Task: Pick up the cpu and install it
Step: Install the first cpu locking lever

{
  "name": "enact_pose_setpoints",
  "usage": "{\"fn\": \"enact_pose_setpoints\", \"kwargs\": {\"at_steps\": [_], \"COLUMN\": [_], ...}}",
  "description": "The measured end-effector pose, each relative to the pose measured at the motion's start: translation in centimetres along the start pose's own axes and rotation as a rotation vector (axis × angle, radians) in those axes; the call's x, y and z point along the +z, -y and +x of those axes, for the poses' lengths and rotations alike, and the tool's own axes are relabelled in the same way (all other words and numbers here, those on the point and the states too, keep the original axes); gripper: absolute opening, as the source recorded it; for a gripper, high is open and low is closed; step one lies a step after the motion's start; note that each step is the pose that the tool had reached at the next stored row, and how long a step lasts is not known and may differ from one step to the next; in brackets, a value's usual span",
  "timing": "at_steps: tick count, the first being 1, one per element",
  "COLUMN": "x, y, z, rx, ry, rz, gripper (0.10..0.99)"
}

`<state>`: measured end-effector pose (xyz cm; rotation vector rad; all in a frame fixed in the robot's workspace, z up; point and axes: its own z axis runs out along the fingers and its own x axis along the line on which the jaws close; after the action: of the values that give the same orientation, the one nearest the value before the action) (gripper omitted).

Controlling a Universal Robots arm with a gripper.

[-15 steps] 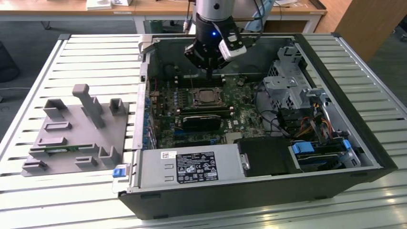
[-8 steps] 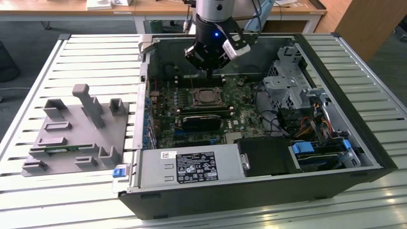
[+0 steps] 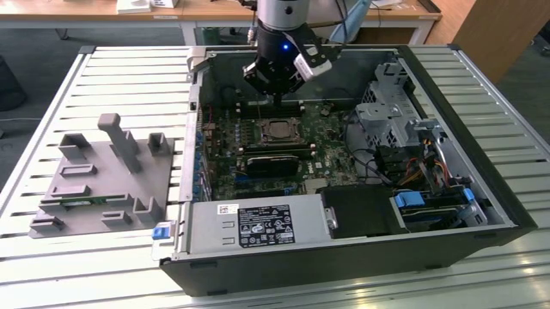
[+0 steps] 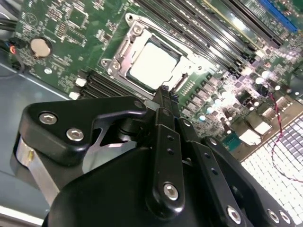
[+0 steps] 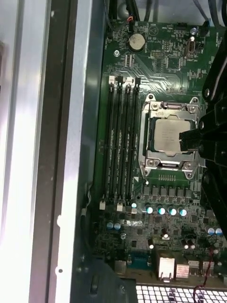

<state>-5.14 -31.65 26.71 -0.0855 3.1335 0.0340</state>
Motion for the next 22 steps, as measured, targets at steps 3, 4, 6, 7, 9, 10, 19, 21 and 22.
{"fn": "enact_pose_setpoints", "kwargs": {"at_steps": [3,4,6,7,9,10,19,21,22], "x": [0.03,0.05,0.07,0.08,0.1,0.1,0.15,0.17,0.19], "y": [-0.02,-0.02,-0.03,-0.03,-0.04,-0.04,-0.08,-0.1,-0.11], "z": [0.38,0.48,0.6,0.65,0.79,0.87,1.63,1.98,2.17], "rx": [0.0,0.0,0.0,0.0,0.0,0.0,0.0,0.0,0.0], "ry": [0.0,-0.0001,-0.0001,-0.0002,0.0,-0.0001,-0.0001,-0.0002,-0.0001], "rz": [0.0,0.0,0.0,0.0,0.0,0.0,0.0,0.0,0.0], "gripper": [0.106,0.106,0.106,0.106,0.106,0.106,0.106,0.106,0.106]}}
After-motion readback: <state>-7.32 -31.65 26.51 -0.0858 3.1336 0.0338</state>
